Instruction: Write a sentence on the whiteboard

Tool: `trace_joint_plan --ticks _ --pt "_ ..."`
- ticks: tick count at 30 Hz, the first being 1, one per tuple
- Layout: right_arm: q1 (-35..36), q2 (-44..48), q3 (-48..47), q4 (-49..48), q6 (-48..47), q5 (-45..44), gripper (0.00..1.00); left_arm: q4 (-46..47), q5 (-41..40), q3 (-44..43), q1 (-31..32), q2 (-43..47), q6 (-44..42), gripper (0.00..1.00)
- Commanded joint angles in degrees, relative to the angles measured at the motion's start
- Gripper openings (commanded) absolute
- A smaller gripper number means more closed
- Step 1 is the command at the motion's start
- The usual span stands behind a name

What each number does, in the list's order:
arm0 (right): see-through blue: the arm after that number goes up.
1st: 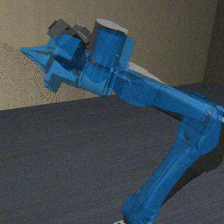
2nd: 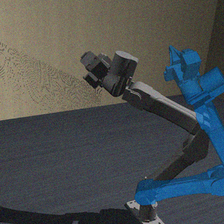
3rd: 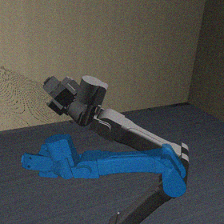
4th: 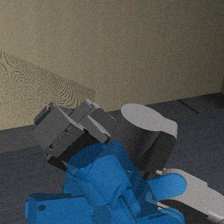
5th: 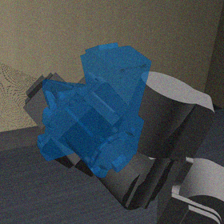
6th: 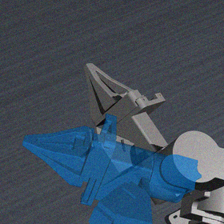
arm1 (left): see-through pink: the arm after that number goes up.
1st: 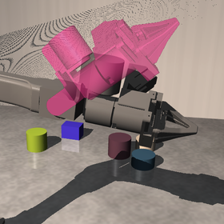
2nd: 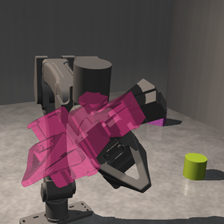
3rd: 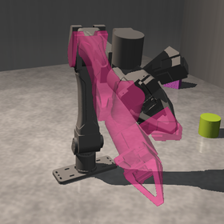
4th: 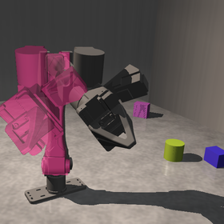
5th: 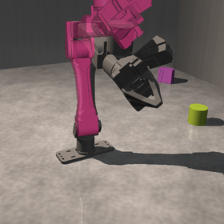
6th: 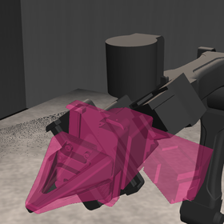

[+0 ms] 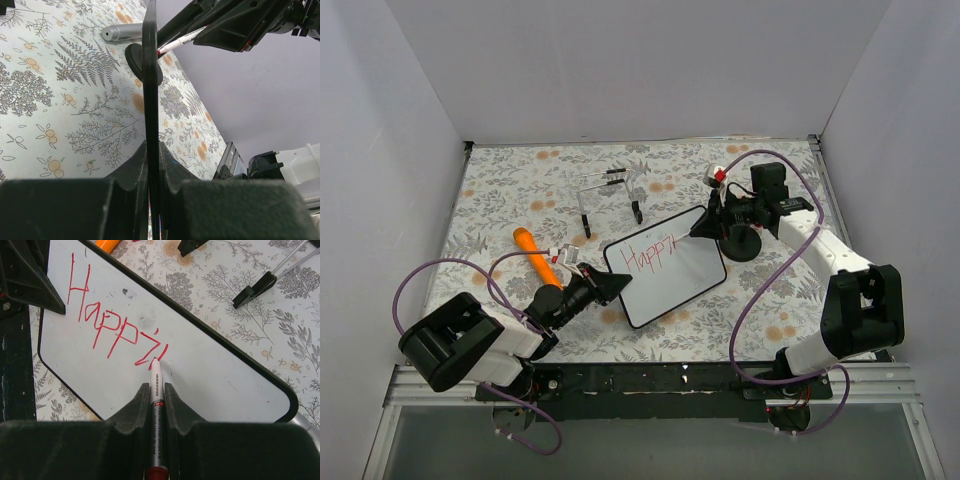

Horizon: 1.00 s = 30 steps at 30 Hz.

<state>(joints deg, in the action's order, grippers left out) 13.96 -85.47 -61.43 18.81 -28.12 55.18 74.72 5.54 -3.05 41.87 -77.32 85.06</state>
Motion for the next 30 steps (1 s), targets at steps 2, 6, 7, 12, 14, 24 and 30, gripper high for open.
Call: trace_joint_plan --ticks 2,6,7,12,14,24,30 --pt "0.02 -0.75 -2.91 -5.09 2.45 -1.82 0.01 9.57 1.40 1.03 0.41 0.24 -2.09 0.00" --pt "-0.07 -0.75 -3.26 -6.41 3.59 -2.35 0.01 9.66 1.40 1.20 0.41 0.15 -2.09 0.00" --pt "-0.07 -0.75 -3.26 -6.85 3.77 -2.53 0.01 9.74 1.40 1.20 0.41 0.15 -2.09 0.00" --pt "-0.59 -0.66 -3.43 -7.91 4.91 -3.15 0.01 9.57 1.31 1.20 0.41 0.41 -2.18 0.00" --pt "-0.69 -0.66 -3.52 -8.00 4.92 -3.41 0.01 9.57 1.31 1.29 0.41 0.59 -2.18 0.00" --pt "-2.00 -0.57 -2.82 -4.23 2.28 -4.03 0.01 9.48 1.31 1.20 0.41 0.50 -2.18 0.00" --pt "-2.09 -1.19 -2.73 0.43 -1.66 -3.24 0.01 9.66 1.31 1.20 0.41 0.15 -2.18 0.00"
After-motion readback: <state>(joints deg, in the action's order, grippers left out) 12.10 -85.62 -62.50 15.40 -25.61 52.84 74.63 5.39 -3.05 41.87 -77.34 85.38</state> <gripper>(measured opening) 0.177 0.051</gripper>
